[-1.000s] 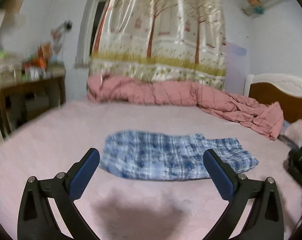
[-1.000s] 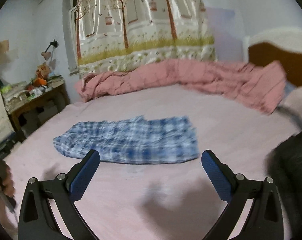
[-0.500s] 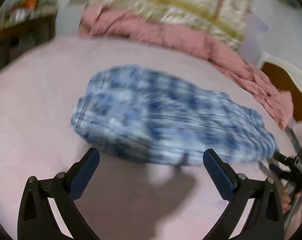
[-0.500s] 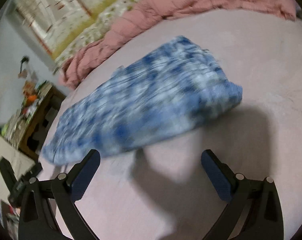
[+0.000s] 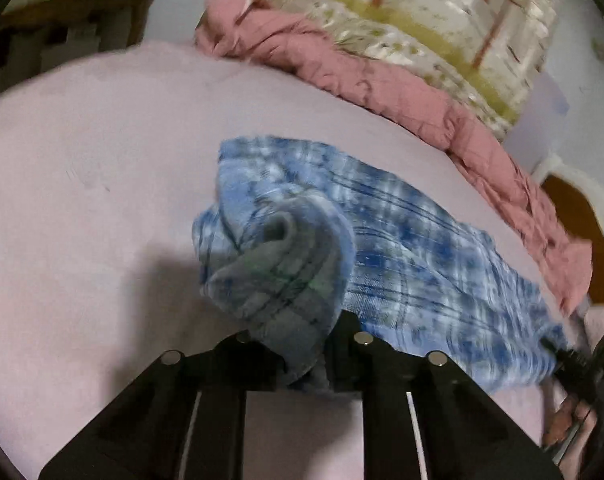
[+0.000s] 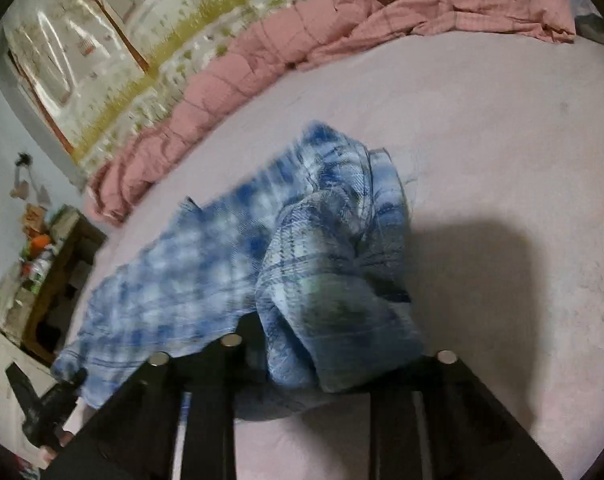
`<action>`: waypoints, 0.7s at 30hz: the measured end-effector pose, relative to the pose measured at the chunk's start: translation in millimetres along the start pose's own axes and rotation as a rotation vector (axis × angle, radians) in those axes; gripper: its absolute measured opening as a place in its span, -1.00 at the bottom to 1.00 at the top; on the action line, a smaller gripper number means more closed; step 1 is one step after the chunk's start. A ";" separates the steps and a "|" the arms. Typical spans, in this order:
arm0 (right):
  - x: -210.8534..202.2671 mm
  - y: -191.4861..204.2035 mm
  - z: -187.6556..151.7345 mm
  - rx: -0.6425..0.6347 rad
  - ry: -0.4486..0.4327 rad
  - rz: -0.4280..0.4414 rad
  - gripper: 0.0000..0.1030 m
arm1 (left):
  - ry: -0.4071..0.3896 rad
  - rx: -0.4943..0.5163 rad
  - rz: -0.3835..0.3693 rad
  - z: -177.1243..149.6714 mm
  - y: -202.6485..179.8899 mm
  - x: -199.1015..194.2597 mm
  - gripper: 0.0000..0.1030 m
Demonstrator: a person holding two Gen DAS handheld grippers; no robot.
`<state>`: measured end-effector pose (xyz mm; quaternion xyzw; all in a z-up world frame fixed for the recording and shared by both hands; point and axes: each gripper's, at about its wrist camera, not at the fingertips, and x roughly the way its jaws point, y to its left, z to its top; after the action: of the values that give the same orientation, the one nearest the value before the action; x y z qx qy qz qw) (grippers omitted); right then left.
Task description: Fold large clothes
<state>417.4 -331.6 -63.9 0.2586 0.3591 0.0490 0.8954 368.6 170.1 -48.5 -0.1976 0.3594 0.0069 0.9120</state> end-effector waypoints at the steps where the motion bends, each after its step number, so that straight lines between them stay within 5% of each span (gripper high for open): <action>1: -11.8 5.4 -1.2 -0.054 -0.005 -0.014 -0.65 | -0.002 0.023 0.005 -4.2 -2.5 -11.8 -0.76; 4: -52.1 29.3 -13.6 -0.236 -0.057 -0.103 -0.67 | -0.007 0.058 -0.022 -17.5 -2.1 -49.5 -0.77; 13: -148.9 19.4 -80.2 -0.289 -0.041 -0.132 -0.66 | -0.005 0.173 0.024 -89.1 -5.2 -118.6 -0.50; 14: -155.6 19.1 -87.6 -0.307 -0.050 -0.137 -0.62 | -0.016 0.194 0.043 -92.5 -6.5 -122.4 -0.37; 16: -164.7 15.2 -97.9 -0.340 -0.067 -0.155 -0.49 | -0.064 0.220 0.095 -95.0 -7.8 -133.8 0.47; 18: -170.0 8.2 -104.7 -0.372 -0.071 -0.187 -0.30 | -0.133 0.218 0.110 -89.3 -6.3 -148.5 0.77; 21: -182.2 1.5 -107.0 -0.373 -0.110 -0.234 0.23 | -0.153 0.182 0.074 -73.8 -1.7 -159.0 0.91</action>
<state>211.7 -334.3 -15.7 0.0472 0.3220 -0.0037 0.9455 202.8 162.1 7.9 -0.0993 0.2950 0.0227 0.9501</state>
